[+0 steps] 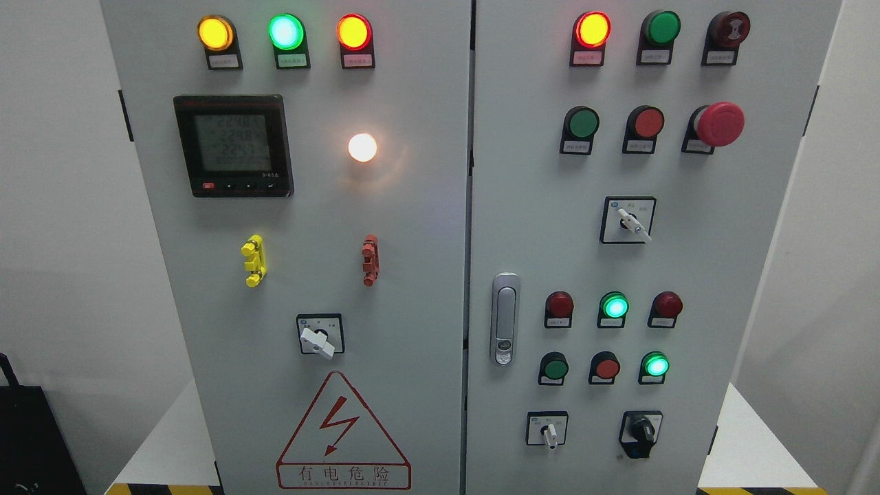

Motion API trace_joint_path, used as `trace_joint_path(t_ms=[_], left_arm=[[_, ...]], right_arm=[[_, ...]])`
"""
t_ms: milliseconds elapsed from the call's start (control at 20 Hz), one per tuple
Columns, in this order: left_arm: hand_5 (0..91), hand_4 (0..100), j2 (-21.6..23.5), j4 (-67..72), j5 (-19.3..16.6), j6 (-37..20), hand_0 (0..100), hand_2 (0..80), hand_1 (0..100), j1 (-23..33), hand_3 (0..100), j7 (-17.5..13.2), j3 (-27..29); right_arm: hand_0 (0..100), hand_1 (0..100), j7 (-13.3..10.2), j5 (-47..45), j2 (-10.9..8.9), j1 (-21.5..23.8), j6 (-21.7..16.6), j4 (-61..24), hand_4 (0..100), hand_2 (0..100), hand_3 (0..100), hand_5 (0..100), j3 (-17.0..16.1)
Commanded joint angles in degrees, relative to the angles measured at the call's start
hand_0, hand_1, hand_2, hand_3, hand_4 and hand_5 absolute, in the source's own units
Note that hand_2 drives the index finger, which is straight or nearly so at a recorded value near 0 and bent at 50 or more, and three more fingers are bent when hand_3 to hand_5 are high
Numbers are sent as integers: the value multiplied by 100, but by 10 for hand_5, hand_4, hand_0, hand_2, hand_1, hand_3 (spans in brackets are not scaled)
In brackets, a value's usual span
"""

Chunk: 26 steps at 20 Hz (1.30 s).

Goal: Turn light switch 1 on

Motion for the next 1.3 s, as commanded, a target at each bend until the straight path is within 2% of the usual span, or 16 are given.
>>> trace_joint_path(t_ms=[0,100,200,400,550,700,1250], left_arm=[[0,286,-30,3067,81,1028,107,5,52,-57,177,-409,59],[0,186,-30,3093,107,1521,125,0,36,-57,63,-735,77],[0,121,-30,3111,204,1725,136,0,5,-57,6,-824,77],[0,31,-39,3164,616,1752,146,0,0,-74,0,-920,77],[0,20,-48,3181,837,1752,156,0,0,-118,0,-920,68],[0,13,-65,3181,837,1752,167,0,0,-118,0,-999,68],[0,0,-65,3172,828,1743,187,0,0,-118,0,-1000,50]], right_arm=[[0,0,1,0,2,0,-3,-1,0,0,0,0,2],[0,0,1,0,-7,0,-3,-1,0,0,0,0,2],[0,0,1,0,2,0,6,-1,0,0,0,0,2],[0,0,1,0,-7,0,-3,-1,0,0,0,0,2],[0,0,1,0,2,0,-3,-1,0,0,0,0,2],[0,0,1,0,2,0,-3,-1,0,0,0,0,2],[0,0,1,0,2,0,-3,-1,0,0,0,0,2]])
